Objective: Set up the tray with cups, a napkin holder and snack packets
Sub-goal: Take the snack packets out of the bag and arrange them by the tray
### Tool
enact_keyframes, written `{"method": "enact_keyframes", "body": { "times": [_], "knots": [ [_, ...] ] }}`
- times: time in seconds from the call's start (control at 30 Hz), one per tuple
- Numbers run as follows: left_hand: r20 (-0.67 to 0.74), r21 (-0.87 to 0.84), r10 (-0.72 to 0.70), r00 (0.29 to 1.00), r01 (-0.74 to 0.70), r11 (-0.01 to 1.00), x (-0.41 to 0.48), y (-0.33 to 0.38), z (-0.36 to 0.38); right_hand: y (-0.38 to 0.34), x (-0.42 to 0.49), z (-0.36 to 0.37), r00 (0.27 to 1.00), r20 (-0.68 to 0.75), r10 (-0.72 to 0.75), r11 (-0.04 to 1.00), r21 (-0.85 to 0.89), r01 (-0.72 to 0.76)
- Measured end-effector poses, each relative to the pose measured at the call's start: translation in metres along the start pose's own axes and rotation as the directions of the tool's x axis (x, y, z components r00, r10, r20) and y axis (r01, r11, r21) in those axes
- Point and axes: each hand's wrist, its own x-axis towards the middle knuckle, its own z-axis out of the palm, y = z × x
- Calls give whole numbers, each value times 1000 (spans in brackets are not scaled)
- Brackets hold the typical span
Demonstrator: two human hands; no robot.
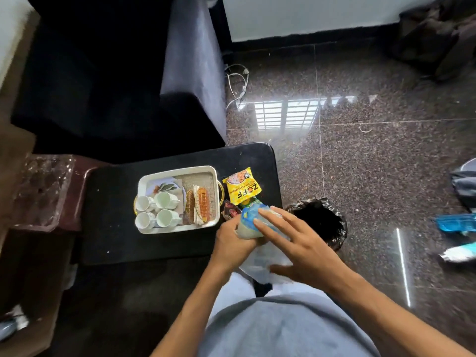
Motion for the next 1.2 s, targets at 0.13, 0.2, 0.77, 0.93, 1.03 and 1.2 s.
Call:
{"method": "enact_keyframes", "body": {
  "times": [0.13, 0.2, 0.77, 0.93, 1.03, 1.2],
  "knots": [
    [98, -252, -195, 976, 214, 944, 11, -10, 39, 23, -15, 20, 993, -70, 92, 995, 31, -90],
    [154, -296, -242, 958, 278, 914, 20, -16, 48, 34, -25, 27, 985, -60, 162, 983, 99, -155],
    [235, 426, -207, 950, 91, 900, 197, -165, 203, 183, -113, 205, 218, 22, 976, 219, -42, -975],
    [292, 586, -327, 899, 102, 804, 253, -233, 239, 248, -123, 273, 174, 90, 981, 163, 124, -979],
    [313, 630, -361, 879, 92, 771, 273, -260, 249, 277, -134, 303, 175, 148, 973, 172, 36, -985],
    [355, 637, -357, 864, 56, 768, 285, -274, 253, 296, -146, 320, 147, 96, 985, 143, 43, -989]
  ]
}}
